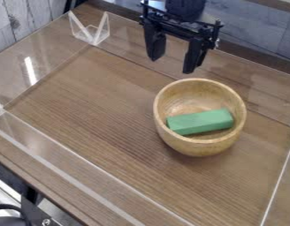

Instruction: Move green object from inside the wooden bowl to the table next to it

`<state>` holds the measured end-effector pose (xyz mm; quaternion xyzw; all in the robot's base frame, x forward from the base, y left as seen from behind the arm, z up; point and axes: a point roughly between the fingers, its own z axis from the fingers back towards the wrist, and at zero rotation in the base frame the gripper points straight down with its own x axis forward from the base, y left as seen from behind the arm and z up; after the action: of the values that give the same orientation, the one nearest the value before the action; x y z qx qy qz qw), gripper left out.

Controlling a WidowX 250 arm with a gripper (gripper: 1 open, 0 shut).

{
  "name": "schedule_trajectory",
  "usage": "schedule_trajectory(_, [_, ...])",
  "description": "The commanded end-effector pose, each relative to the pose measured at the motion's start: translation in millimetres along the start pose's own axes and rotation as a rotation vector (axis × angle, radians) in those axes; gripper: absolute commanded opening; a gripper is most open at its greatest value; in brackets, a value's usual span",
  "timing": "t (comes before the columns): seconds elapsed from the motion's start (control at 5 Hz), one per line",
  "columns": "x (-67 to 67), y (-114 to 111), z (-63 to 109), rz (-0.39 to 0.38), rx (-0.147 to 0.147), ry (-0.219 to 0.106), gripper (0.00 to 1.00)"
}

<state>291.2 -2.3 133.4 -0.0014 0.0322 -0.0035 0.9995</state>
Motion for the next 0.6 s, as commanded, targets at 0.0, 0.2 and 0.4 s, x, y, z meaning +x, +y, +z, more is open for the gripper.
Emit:
schedule_trajectory(0.0, [10.0,-28,-9.2,-0.068,-0.004,-0.001,1.00])
schedule_trajectory(0.2, [21.5,-64,-21.7,-0.182,-0.008,-0.012,1.00])
schedule_trajectory(0.4, [15.1,-63,-21.9,-0.385,-0.011,-0.044,1.00])
